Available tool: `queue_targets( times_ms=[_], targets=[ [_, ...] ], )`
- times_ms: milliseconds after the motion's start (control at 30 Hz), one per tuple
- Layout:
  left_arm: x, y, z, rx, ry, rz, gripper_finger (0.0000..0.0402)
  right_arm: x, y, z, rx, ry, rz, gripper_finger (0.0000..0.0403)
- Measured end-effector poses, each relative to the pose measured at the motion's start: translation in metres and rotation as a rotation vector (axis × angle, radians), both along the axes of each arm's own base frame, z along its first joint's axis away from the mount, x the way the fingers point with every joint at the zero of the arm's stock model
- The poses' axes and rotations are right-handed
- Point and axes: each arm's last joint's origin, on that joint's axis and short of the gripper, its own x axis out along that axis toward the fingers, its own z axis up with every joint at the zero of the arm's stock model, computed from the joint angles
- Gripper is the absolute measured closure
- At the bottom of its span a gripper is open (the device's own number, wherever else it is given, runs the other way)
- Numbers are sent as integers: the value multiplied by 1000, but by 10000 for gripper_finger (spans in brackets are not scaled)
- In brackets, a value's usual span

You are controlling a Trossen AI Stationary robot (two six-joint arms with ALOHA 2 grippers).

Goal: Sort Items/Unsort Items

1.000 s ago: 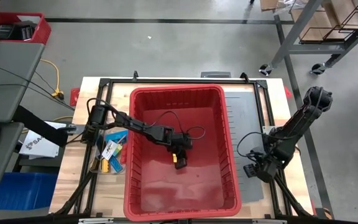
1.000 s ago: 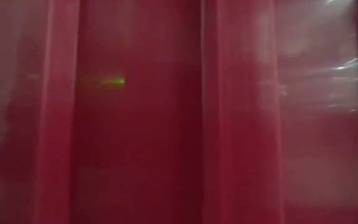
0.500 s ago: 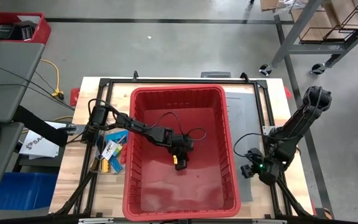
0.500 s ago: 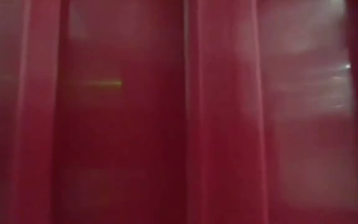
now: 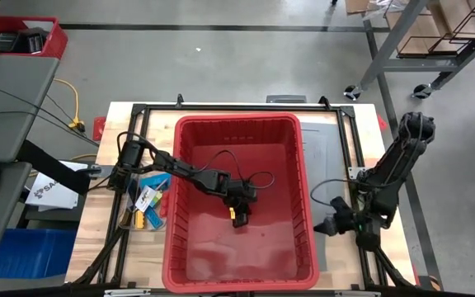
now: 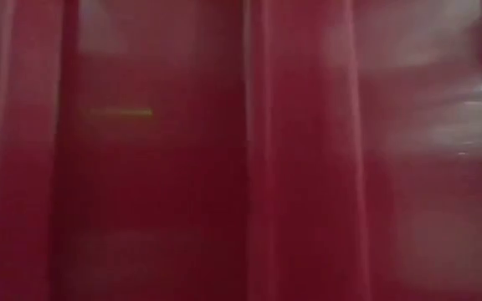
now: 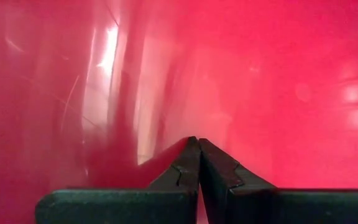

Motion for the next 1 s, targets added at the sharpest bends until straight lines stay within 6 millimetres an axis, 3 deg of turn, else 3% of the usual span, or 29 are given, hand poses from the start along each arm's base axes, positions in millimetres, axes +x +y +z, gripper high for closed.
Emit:
queue_targets(
  times_ms=[133, 400, 533, 733, 900, 1000],
  targets=[
    [0, 0, 0, -2, -3, 6, 401, 3, -2, 1, -21, -35, -32, 209],
    [0, 0, 0, -6, -2, 7, 401, -8, -8, -12, 11, 388, 167, 240],
    [0, 0, 0, -4, 0, 5, 401, -11, -12, -17, -6, 509, 180, 248],
    [0, 5, -1, -4, 3, -7, 401, 4, -17, -27, -53, 494, 44, 251],
    [1, 8, -7, -70, 27, -12, 401, 15, -12, -40, -37, 546, 13, 252],
    [1, 6, -7, -70, 26, -14, 401, 19, -8, -41, -7, 494, -6, 252]
  ],
)
